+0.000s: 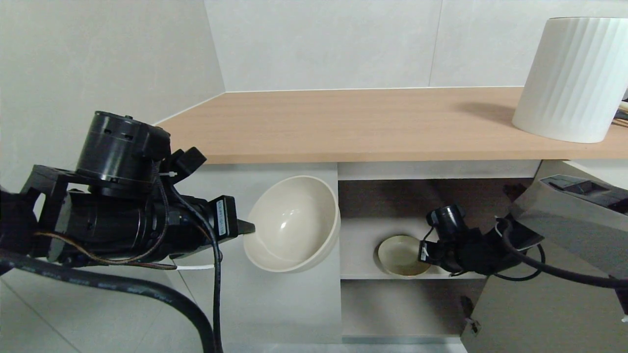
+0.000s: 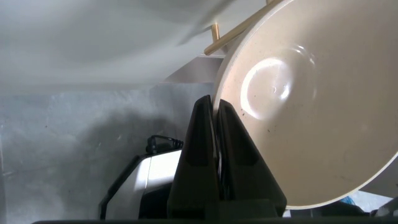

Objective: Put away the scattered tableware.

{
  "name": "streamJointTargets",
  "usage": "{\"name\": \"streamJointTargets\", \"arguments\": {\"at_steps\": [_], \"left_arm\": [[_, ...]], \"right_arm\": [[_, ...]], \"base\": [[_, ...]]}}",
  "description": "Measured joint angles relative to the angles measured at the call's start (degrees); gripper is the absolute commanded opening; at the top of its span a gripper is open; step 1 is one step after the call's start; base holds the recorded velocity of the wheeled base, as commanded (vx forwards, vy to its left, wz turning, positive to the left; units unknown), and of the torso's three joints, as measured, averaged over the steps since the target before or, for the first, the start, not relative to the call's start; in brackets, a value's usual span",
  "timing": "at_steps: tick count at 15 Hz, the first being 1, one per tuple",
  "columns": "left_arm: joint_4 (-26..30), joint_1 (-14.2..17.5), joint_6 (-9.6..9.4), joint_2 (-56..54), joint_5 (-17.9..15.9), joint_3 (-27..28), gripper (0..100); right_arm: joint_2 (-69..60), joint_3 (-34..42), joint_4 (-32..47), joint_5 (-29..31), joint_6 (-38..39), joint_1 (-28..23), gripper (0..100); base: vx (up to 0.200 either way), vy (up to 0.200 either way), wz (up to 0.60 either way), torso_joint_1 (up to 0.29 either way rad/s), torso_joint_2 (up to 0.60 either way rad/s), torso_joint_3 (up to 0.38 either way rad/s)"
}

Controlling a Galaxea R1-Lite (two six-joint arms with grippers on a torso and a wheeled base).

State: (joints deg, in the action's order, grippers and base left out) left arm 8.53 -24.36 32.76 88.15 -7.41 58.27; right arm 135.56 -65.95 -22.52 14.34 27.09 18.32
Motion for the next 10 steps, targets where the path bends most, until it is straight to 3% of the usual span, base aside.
{"name": "streamJointTargets", "arguments": {"at_steps": [10], "left_arm": [[0.0,0.0,0.04,0.44,0.05,0.0,0]], "right_arm": [[4.3,-5.92,0.0,1.32,0.06,-1.27,0]], "base": [[0.0,0.0,0.0,0.0,0.0,0.0]]}}
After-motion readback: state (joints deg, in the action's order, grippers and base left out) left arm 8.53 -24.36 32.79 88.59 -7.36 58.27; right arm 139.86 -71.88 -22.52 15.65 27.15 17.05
